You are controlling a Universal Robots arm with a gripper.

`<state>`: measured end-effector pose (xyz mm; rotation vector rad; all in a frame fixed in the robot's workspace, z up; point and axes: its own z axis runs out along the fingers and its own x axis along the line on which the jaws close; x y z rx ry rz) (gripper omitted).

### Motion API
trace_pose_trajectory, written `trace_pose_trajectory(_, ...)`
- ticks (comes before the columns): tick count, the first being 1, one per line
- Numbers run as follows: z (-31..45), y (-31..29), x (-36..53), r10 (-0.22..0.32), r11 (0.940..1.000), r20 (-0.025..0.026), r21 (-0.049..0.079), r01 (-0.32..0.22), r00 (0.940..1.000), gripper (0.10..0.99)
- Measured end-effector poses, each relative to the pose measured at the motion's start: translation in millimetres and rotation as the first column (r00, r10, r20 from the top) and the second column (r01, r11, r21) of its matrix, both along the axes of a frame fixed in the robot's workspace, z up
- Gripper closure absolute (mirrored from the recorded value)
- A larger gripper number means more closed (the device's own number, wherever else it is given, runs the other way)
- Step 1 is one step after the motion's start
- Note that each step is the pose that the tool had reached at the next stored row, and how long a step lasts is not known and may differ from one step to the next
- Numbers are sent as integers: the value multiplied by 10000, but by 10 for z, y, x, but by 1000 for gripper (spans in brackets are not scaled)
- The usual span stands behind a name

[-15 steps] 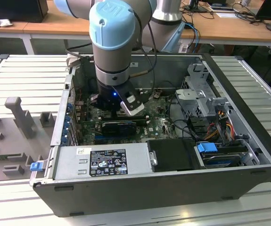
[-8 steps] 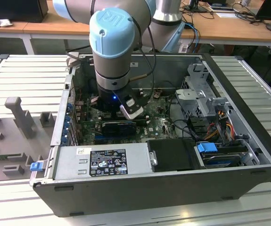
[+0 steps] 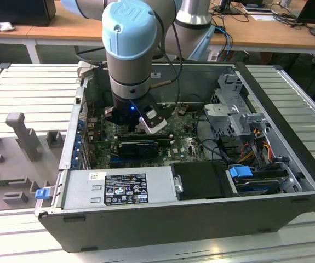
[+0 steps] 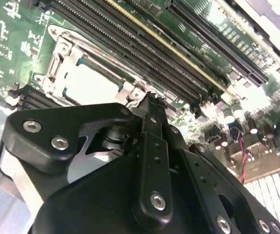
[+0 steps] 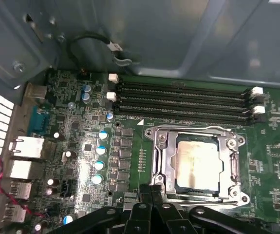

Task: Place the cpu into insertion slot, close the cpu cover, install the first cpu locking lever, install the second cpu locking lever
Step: 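Install the second cpu locking lever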

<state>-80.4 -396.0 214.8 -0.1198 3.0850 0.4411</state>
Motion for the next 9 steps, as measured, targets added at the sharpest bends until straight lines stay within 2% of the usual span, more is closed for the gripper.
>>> trace_pose_trajectory(5, 73, 0, 0, 0, 10000, -1, -18, 0, 10000, 980)
trace_pose_trajectory(9, 89, 0, 0, 0, 10000, 1, -19, 0, 10000, 980)
